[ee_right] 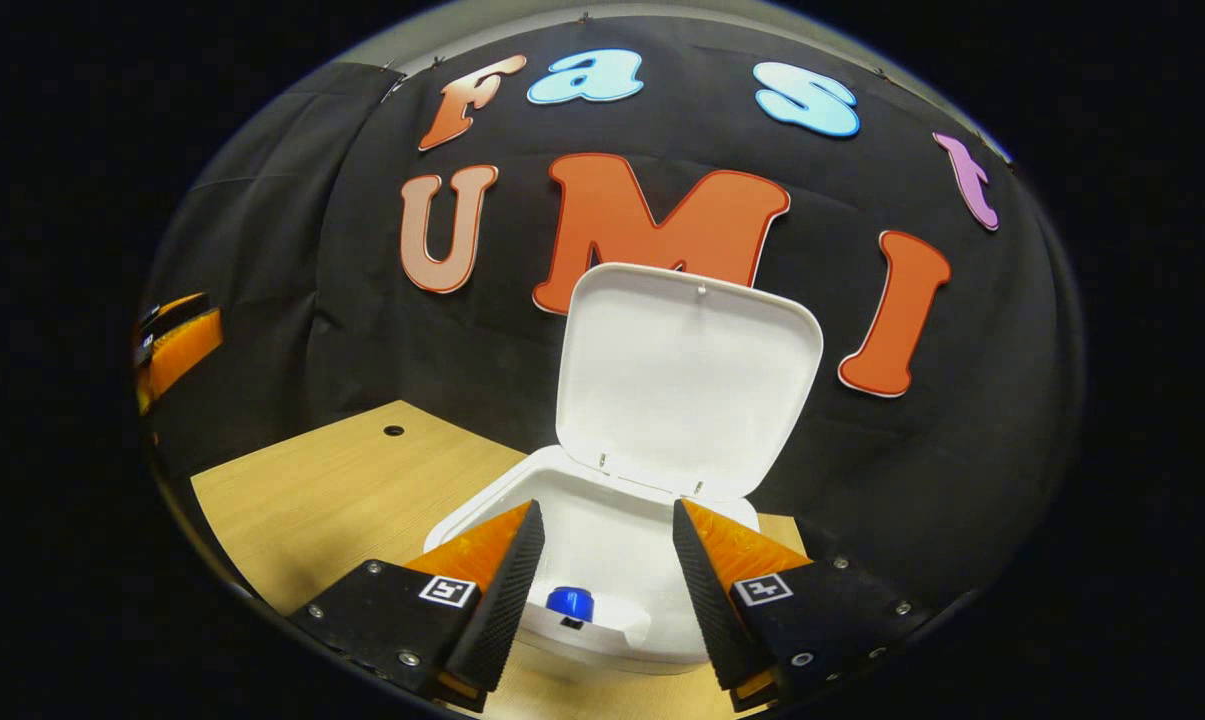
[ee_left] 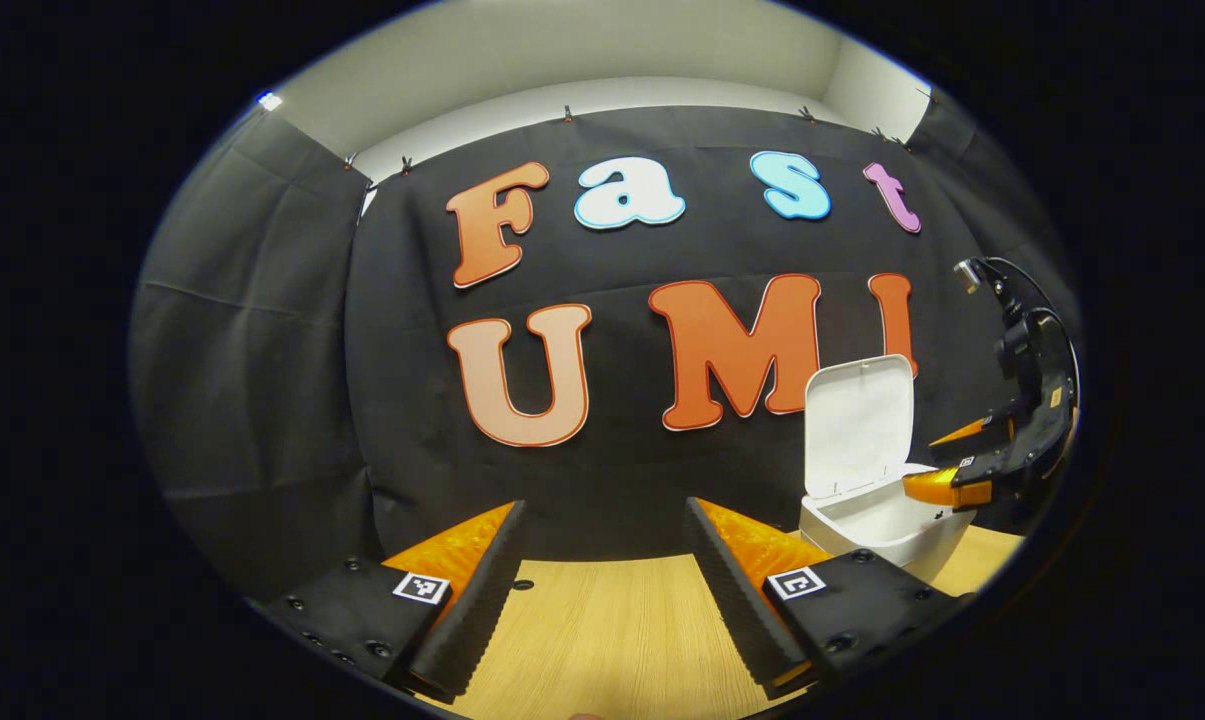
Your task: Press the lid of the desktop garbage bin to open it, pick up the crumpled paper on the desktop and throw it into the bin, then pick up the pop can on the desktop and drop it into the bin, and finally close the garbage bin lid.
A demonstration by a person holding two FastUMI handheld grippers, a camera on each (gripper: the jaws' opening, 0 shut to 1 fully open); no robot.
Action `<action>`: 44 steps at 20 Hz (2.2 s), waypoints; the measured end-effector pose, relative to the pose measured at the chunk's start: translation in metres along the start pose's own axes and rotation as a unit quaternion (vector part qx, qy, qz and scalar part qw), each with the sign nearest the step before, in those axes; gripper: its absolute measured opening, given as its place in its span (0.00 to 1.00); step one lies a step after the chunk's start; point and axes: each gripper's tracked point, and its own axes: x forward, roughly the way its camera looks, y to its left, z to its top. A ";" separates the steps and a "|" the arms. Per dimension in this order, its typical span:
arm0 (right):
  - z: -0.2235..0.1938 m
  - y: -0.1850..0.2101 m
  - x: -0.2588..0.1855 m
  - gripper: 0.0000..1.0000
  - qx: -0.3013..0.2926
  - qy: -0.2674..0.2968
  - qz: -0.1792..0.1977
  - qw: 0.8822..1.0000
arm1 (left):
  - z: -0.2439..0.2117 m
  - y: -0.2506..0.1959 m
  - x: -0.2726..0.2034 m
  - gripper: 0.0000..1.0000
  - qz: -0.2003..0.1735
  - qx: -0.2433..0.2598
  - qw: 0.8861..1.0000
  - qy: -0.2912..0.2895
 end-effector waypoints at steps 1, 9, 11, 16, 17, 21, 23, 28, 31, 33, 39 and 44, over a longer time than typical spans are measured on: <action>0.007 -0.001 -0.001 0.79 -0.005 -0.004 -0.002 1.000 | -0.003 0.001 -0.002 1.00 0.002 -0.003 1.000 0.005; 0.081 -0.018 0.002 0.77 -0.034 -0.055 -0.015 0.998 | -0.013 0.009 -0.014 1.00 0.011 -0.012 1.000 0.023; 0.098 -0.021 0.004 0.77 -0.035 -0.066 -0.018 0.997 | -0.013 0.011 -0.014 0.99 0.012 -0.012 1.000 0.024; 0.126 -0.032 0.011 0.77 -0.041 -0.076 -0.030 0.996 | -0.019 0.012 -0.017 0.99 0.010 -0.012 0.999 0.032; 0.133 -0.034 0.013 0.77 -0.041 -0.080 -0.033 0.995 | -0.020 0.013 -0.018 0.99 0.010 -0.012 0.999 0.034; 0.156 -0.041 0.025 0.77 -0.028 -0.092 -0.037 0.995 | -0.027 0.016 -0.022 1.00 0.011 -0.002 0.999 0.041; 0.160 -0.042 0.031 0.77 -0.016 -0.085 -0.037 0.996 | -0.028 0.020 -0.023 0.99 0.015 0.000 0.999 0.040; 0.180 -0.045 0.046 0.77 -0.015 -0.094 -0.044 0.994 | -0.029 0.040 -0.024 0.99 0.040 0.005 0.998 0.038; 0.180 -0.054 0.060 0.77 -0.006 -0.082 -0.059 0.995 | -0.031 0.046 -0.025 0.99 0.052 0.009 0.998 0.036; 0.180 -0.058 0.070 0.77 0.004 -0.074 -0.061 0.995 | -0.032 0.050 -0.026 0.99 0.058 0.008 0.998 0.036; 0.167 -0.059 0.100 0.77 0.016 -0.028 -0.059 0.998 | -0.037 0.067 -0.027 0.99 0.079 0.009 0.996 0.042; 0.158 -0.048 0.105 0.77 0.023 -0.011 -0.045 0.999 | -0.042 0.069 -0.024 0.99 0.081 0.012 0.995 0.054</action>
